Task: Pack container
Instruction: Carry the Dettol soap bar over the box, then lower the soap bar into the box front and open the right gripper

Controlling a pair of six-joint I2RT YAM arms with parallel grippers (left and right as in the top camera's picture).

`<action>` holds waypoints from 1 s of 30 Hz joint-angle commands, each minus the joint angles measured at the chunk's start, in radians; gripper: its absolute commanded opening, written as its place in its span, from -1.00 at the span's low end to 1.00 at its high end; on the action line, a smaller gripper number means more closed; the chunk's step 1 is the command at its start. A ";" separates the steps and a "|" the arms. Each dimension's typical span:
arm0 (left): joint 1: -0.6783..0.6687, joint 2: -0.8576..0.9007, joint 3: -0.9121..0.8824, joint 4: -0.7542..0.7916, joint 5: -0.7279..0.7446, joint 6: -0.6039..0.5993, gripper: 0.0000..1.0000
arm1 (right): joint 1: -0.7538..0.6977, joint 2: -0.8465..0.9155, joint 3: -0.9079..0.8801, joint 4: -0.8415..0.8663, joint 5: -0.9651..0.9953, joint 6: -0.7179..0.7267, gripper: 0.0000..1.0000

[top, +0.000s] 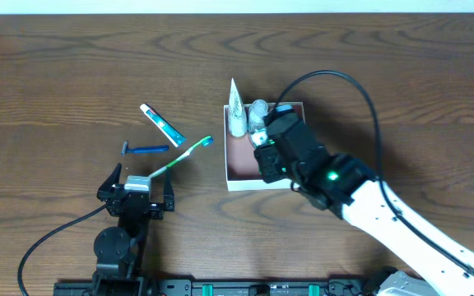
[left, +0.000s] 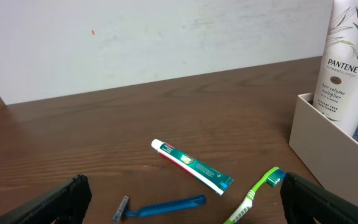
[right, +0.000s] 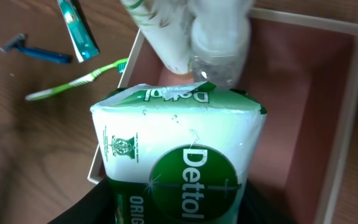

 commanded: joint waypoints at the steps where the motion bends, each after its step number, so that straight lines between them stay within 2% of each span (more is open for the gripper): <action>1: -0.002 -0.001 -0.019 -0.035 -0.008 0.013 0.96 | 0.042 0.045 0.024 0.033 0.080 -0.046 -0.48; 9: -0.002 -0.001 -0.019 -0.035 -0.008 0.013 0.96 | 0.089 0.107 0.024 0.092 0.080 -0.216 -0.48; 30: -0.002 -0.001 -0.019 -0.035 -0.008 0.013 0.96 | 0.091 0.179 0.024 0.118 0.077 -0.327 -0.48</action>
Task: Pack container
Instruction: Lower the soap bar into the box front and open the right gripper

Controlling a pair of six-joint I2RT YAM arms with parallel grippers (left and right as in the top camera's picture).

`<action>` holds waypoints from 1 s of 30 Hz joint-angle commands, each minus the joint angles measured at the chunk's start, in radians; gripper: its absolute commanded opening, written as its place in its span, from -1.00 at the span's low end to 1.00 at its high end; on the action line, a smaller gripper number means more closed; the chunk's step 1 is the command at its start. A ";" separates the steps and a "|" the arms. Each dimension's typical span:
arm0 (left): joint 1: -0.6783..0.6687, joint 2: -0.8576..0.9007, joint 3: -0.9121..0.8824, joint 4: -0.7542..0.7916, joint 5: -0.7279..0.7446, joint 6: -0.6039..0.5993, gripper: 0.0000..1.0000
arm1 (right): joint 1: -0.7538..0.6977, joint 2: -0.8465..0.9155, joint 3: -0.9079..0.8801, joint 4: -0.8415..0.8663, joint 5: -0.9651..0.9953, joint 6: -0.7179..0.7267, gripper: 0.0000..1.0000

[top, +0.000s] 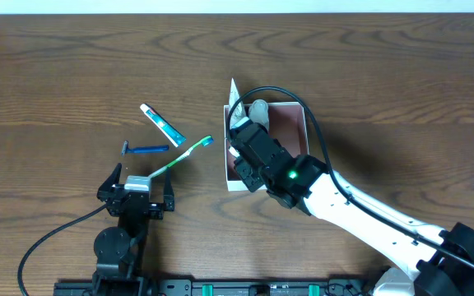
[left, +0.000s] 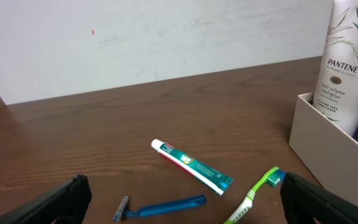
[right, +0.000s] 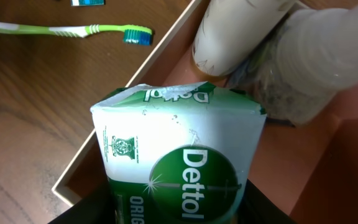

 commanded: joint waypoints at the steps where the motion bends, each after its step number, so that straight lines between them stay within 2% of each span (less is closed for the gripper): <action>1: -0.002 -0.001 -0.019 -0.035 -0.008 0.013 0.96 | 0.009 0.014 0.024 0.014 0.014 -0.032 -0.48; 4: -0.002 -0.001 -0.019 -0.035 -0.008 0.013 0.96 | 0.009 0.029 0.024 0.021 0.015 -0.023 -0.49; 15: -0.002 -0.001 -0.019 -0.035 -0.008 0.013 0.96 | 0.009 0.115 0.024 0.039 0.067 0.220 -0.50; 30: -0.002 -0.001 -0.019 -0.035 -0.008 0.013 0.96 | 0.008 0.118 0.024 0.068 0.081 0.424 -0.53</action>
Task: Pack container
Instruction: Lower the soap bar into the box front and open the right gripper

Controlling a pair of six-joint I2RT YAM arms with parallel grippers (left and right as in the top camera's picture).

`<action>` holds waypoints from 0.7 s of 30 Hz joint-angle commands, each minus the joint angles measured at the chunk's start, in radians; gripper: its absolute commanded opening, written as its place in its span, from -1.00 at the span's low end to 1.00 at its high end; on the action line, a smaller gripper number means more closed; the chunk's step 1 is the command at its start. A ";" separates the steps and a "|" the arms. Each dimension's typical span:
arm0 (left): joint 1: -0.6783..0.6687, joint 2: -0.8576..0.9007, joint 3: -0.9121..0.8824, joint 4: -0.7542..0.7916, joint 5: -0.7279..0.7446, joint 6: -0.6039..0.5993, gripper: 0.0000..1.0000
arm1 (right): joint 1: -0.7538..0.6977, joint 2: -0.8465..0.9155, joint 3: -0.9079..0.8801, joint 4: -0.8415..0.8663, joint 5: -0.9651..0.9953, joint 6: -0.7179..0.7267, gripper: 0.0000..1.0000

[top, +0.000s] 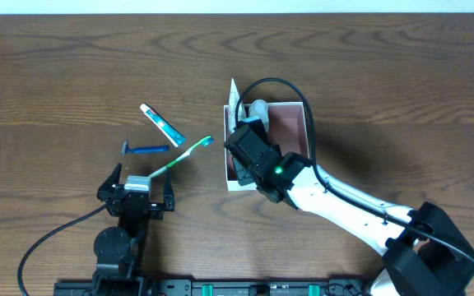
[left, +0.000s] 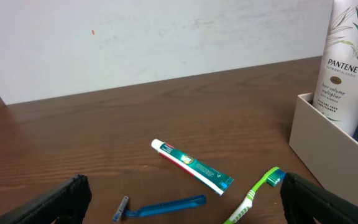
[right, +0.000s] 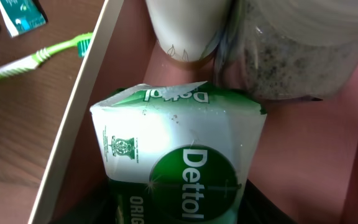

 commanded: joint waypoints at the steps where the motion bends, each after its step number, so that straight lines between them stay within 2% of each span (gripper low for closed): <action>1: -0.002 -0.001 -0.019 -0.035 -0.008 0.013 0.96 | 0.008 -0.002 0.024 0.010 0.025 0.082 -0.53; 9: -0.002 -0.001 -0.019 -0.035 -0.008 0.013 0.96 | 0.009 -0.002 0.024 0.014 0.023 0.166 -0.53; 21: -0.002 -0.001 -0.019 -0.035 -0.008 0.013 0.96 | 0.010 -0.002 0.024 0.021 0.010 0.212 -0.54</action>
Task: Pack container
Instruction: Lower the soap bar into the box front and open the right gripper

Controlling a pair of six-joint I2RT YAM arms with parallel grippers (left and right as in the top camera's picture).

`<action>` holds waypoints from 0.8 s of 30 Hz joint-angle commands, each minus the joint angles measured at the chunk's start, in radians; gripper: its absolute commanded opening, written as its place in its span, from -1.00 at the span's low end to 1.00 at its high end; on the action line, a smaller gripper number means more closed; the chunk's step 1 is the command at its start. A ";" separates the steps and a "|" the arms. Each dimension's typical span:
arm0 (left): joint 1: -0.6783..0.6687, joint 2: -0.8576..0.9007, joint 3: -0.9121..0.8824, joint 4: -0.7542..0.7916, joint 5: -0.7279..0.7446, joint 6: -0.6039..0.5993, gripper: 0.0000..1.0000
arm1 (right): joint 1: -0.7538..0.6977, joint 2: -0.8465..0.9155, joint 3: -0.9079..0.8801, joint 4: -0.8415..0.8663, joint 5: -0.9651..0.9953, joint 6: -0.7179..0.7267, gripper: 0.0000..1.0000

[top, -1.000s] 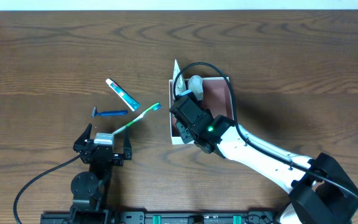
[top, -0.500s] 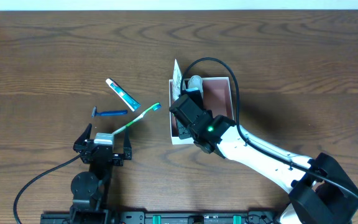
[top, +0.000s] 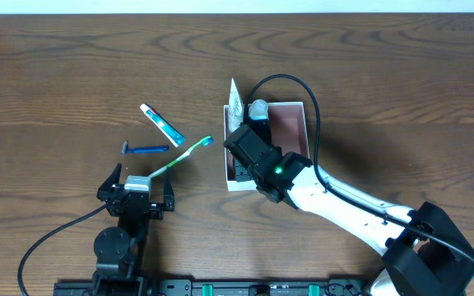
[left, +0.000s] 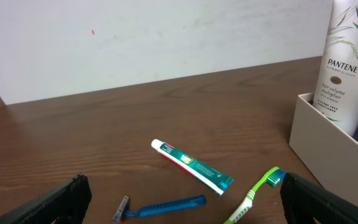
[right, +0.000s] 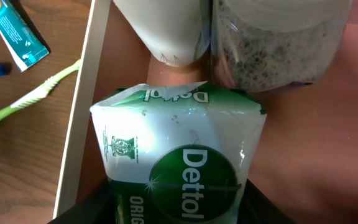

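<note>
The container is a white box with a pink floor [top: 293, 131], and its left wall [right: 79, 124] runs past my right gripper. That gripper [right: 179, 208] is shut on a green and white Dettol soap pack [right: 179, 149], held low inside the box near the left wall. A white Pantene bottle [right: 160, 28] and a clear speckled jar [right: 272, 43] stand just beyond the soap. On the table left of the box lie a toothpaste tube [top: 162, 124], a green toothbrush [top: 181, 155] and a blue razor [top: 145, 150]. My left gripper [left: 182, 202] rests open near them, holding nothing.
The box wall [left: 328, 140] stands at the right of the left wrist view with the Pantene bottle [left: 348, 62] rising behind it. A black cable [top: 295, 82] loops over the box from the right arm. A white wall backs the table.
My right gripper has turned a little with the soap, which now lies more nearly parallel to the box's left wall. The left arm and the loose items have not moved.
My right gripper held the soap above the box, near the bottle and jar. Then it was over the box's left wall. Then it was down inside the box in front of the bottle and jar, where it remains.
</note>
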 commanded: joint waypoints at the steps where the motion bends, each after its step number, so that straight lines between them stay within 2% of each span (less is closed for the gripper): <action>1: -0.002 -0.001 -0.019 -0.035 -0.008 0.013 0.96 | 0.010 -0.002 0.024 0.006 0.012 0.039 -0.53; 9: -0.002 -0.001 -0.019 -0.035 -0.008 0.013 0.96 | 0.010 -0.002 0.024 0.014 0.012 0.039 -0.49; 20: -0.002 -0.001 -0.019 -0.035 -0.008 0.013 0.96 | 0.010 -0.002 0.024 0.021 0.008 0.038 -0.28; 24: -0.002 -0.001 -0.019 -0.035 -0.008 0.013 0.96 | 0.010 -0.002 0.024 0.021 0.008 0.038 -0.13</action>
